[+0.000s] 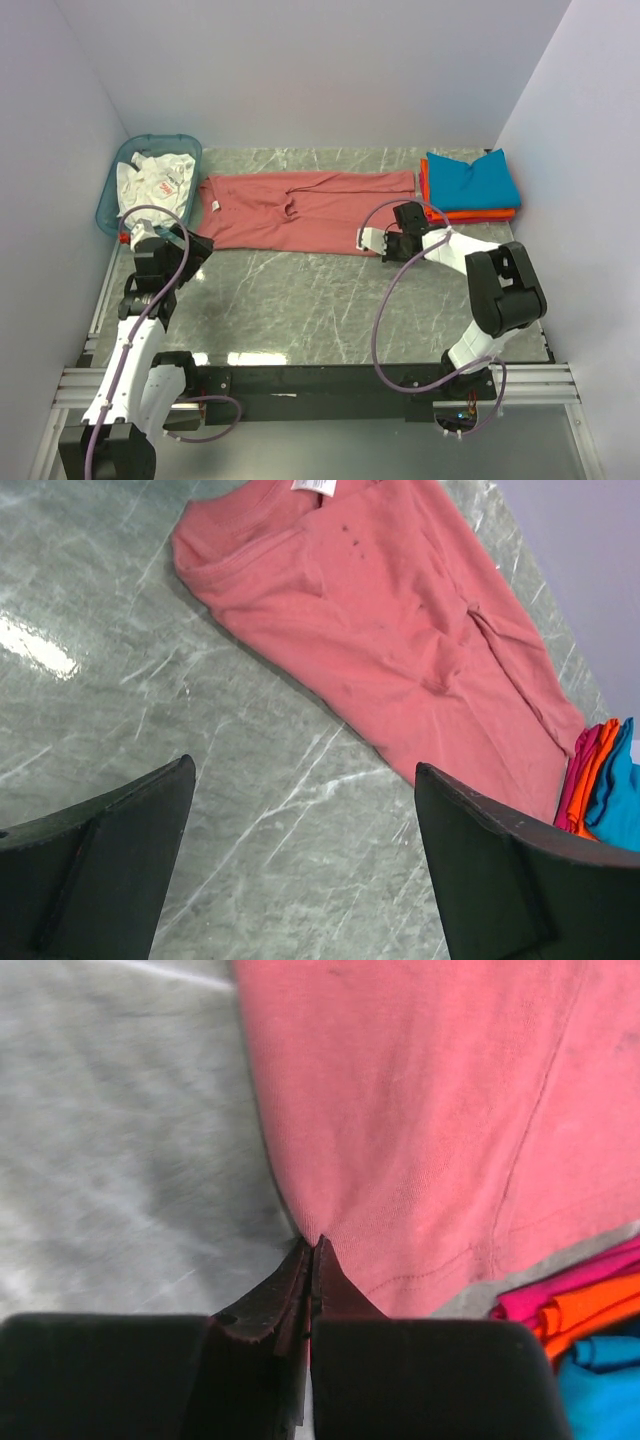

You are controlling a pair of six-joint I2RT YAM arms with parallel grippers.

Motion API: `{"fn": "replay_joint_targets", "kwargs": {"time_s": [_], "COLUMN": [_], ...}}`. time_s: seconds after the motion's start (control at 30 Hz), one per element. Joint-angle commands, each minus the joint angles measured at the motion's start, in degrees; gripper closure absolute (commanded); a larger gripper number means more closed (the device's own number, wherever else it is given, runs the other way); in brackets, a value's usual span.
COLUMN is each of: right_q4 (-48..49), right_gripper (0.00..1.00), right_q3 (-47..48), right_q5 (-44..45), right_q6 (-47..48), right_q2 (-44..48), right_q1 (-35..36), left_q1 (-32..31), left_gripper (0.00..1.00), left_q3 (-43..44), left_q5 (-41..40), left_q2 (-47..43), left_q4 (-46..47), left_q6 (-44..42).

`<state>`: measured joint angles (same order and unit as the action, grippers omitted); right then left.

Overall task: Fold and stack the t-shirts
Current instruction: Fold the tshirt

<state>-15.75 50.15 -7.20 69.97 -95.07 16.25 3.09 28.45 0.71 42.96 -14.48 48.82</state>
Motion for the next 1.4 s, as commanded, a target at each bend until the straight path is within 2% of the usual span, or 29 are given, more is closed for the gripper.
{"fn": "replay_joint_targets", "kwargs": {"time_s": [0.0,0.17,0.37,0.57,0.63,0.67,0.73,0.77,0.9,0.97,1.1,1.13,1.23,1.37], "right_q4": [-6.65,-21.83,-31.25,-36.9,-36.9,-37.42,-37.78,-37.78,-32.52,-28.57,-24.17,-23.02,-19.15,-17.92], "right_gripper": [1.0,1.0,1.0,0.99,0.85,0.69,0.52,0.44,0.42,0.41,0.42,0.42,0.41,0.42], "right_q3": [-0.93,-0.92,-10.41,-17.01,-17.63,-17.63,-15.63,-14.57,-6.85,-3.67,5.11,6.09,8.82,11.02], "right_q5": [-2.73,-5.36,-7.12,-8.0,-9.32,-9.67,-12.65,-13.79,-18.01,-21.7,-30.23,-31.54,-35.5,-37.36], "right_q6": [1.92,7.61,12.98,14.58,13.96,13.53,11.43,10.37,1.15,-6.67,-17.57,-21.51,-26.88,-28.58], "right_q2": [4.61,9.1,23.59,37.05,39.78,40.39,41.89,42.24,41.11,38.92,30.06,28.81,25.03,22.12], "right_q1": [0.36,0.18,0.45,0.54,0.62,0.62,0.45,0.45,0.45,0.36,0.19,0.27,0.19,0.27], "left_q1": [0.51,0.51,0.6,0.51,0.33,0.16,-0.36,-0.46,-1.16,-1.68,-2.74,-4.92,-6.51,-7.31], "left_gripper": [0.04,0.04,0.09,0.16,0.19,0.2,0.2,0.2,0.24,0.26,0.34,0.37,0.4,0.42], "left_q3": [-0.67,-2.08,-6.64,-8.23,-8.06,-7.97,-7.71,-7.7,-7.97,-7.97,-6.57,-5.87,-3.05,-0.42], "left_q5": [2.27,5.44,12.02,14.67,14.94,14.67,13.27,12.83,10.28,8.88,7.12,5.37,3.16,-0.44], "left_q2": [-0.68,0.1,2.91,8.98,10.91,11.35,11.36,11.1,9.86,10.3,16.16,17.76,23.82,31.02], "left_q4": [2.0,4.1,10.51,18.43,18.88,18.7,17.56,16.25,14.66,13.16,15.78,15.89,16.23,17.55], "left_q6": [0.75,2.59,6.98,9.27,9.28,9.1,8.75,8.49,8.66,9.27,10.42,10.68,11.04,11.3]}}
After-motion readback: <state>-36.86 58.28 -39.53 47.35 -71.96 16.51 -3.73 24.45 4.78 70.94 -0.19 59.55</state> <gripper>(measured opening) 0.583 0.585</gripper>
